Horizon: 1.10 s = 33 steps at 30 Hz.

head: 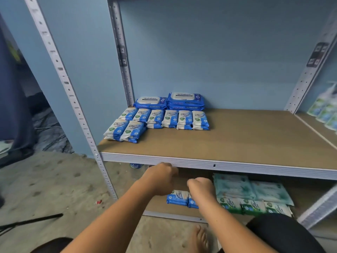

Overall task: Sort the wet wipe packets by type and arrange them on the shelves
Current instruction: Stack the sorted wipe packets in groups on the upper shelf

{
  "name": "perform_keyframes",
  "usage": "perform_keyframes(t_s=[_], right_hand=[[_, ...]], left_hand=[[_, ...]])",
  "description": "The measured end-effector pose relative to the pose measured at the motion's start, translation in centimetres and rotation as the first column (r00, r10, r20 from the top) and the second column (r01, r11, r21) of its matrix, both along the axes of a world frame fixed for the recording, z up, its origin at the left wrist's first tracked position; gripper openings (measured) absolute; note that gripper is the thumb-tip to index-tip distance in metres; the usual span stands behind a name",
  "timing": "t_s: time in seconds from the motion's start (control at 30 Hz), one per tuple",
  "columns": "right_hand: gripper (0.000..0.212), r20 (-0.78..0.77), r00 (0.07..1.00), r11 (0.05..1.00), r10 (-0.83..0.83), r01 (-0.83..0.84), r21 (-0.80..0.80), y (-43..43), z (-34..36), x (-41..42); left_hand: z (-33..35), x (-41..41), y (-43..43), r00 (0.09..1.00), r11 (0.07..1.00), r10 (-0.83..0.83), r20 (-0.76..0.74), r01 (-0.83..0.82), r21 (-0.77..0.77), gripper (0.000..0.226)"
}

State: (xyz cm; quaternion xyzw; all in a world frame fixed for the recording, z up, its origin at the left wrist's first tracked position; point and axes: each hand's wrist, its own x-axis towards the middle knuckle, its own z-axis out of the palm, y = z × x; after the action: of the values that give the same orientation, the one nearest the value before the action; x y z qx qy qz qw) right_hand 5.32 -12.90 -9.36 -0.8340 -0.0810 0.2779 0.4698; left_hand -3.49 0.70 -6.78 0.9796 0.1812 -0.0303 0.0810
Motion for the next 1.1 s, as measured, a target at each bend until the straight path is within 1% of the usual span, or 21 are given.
perform_keyframes(t_s=[0.07,0.13,0.23,0.3,0.37,0.43,0.53,0.63,0.7,0.73,0.8,0.87,0.93,1.0,1.03,1.07,1.1], right_hand=[[0.016,-0.085,0.996,0.996,-0.038,0.031,-0.086,-0.4,-2.1,1.3],[0.019,-0.063,0.998,0.982,-0.011,-0.001,-0.191,-0.8,-4.5,3.0],[0.019,-0.015,0.999,0.939,0.045,-0.047,-0.342,-1.1,-8.2,5.7],[0.018,-0.055,0.998,0.921,0.020,-0.040,-0.387,-1.2,-10.6,7.3],[0.022,-0.122,0.992,0.916,-0.036,-0.016,-0.401,-0.9,-13.5,8.8],[0.027,-0.216,0.970,0.914,-0.115,0.018,-0.406,-0.2,-16.5,10.1],[0.036,-0.394,0.886,0.921,-0.246,0.087,-0.379,1.1,-20.7,11.5],[0.050,-0.582,0.760,0.928,-0.291,0.076,-0.365,2.2,-23.1,12.3],[0.063,-0.615,0.703,0.915,-0.356,0.128,-0.383,2.8,-24.8,13.2],[0.065,-0.625,0.675,0.906,-0.392,0.163,-0.391,3.1,-25.5,13.6],[0.059,-0.649,0.608,0.886,-0.458,0.251,-0.391,3.8,-26.6,14.4],[0.047,-0.661,0.571,0.873,-0.487,0.288,-0.395,4.4,-27.1,14.8],[0.039,-0.630,0.577,0.854,-0.519,0.341,-0.392,5.1,-27.9,15.1],[0.033,-0.585,0.618,0.851,-0.524,0.363,-0.378,5.7,-28.4,15.1],[0.031,-0.528,0.674,0.853,-0.517,0.349,-0.389,6.0,-28.7,15.0],[0.030,-0.436,0.749,0.852,-0.499,0.331,-0.407,6.2,-28.9,15.0],[0.029,-0.313,0.822,0.845,-0.476,0.329,-0.421,6.4,-29.1,15.0]], left_hand=[[-1.8,0.6,0.4,0.995,0.998,0.067,-0.073,-0.068,-0.012,0.042],[-4.0,1.3,1.0,0.985,0.994,0.105,-0.137,-0.106,0.000,0.047],[-7.8,2.9,2.3,0.972,0.994,0.103,-0.211,-0.108,-0.013,0.048],[-10.5,3.9,3.2,0.968,0.991,0.110,-0.226,-0.124,-0.050,0.048],[-13.7,4.7,4.2,0.963,0.981,0.142,-0.228,-0.167,-0.095,0.049],[-17.2,5.4,4.9,0.954,0.965,0.168,-0.249,-0.211,-0.157,0.051],[-22.7,6.5,6.0,0.948,0.943,0.178,-0.263,-0.241,-0.230,0.057],[-27.0,8.0,7.0,0.950,0.927,0.202,-0.238,-0.264,-0.268,0.059],[-28.8,9.4,7.7,0.953,0.918,0.226,-0.203,-0.278,-0.283,0.061],[-29.3,10.1,8.1,0.955,0.914,0.237,-0.178,-0.281,-0.293,0.065],[-30.7,11.6,8.7,0.960,0.911,0.232,-0.158,-0.271,-0.310,0.074],[-31.6,12.6,9.0,0.954,0.902,0.217,-0.207,-0.277,-0.330,0.079],[-32.2,13.0,8.9,0.947,0.888,0.189,-0.261,-0.278,-0.365,0.082],[-32.1,13.2,8.6,0.935,0.884,0.169,-0.311,-0.284,-0.372,0.084],[-32.0,13.3,8.5,0.927,0.884,0.173,-0.333,-0.295,-0.362,0.084],[-31.8,13.3,8.4,0.912,0.882,0.189,-0.365,-0.321,-0.345,0.083],[-31.7,13.3,8.4,0.895,0.878,0.206,-0.395,-0.347,-0.328,0.080]])
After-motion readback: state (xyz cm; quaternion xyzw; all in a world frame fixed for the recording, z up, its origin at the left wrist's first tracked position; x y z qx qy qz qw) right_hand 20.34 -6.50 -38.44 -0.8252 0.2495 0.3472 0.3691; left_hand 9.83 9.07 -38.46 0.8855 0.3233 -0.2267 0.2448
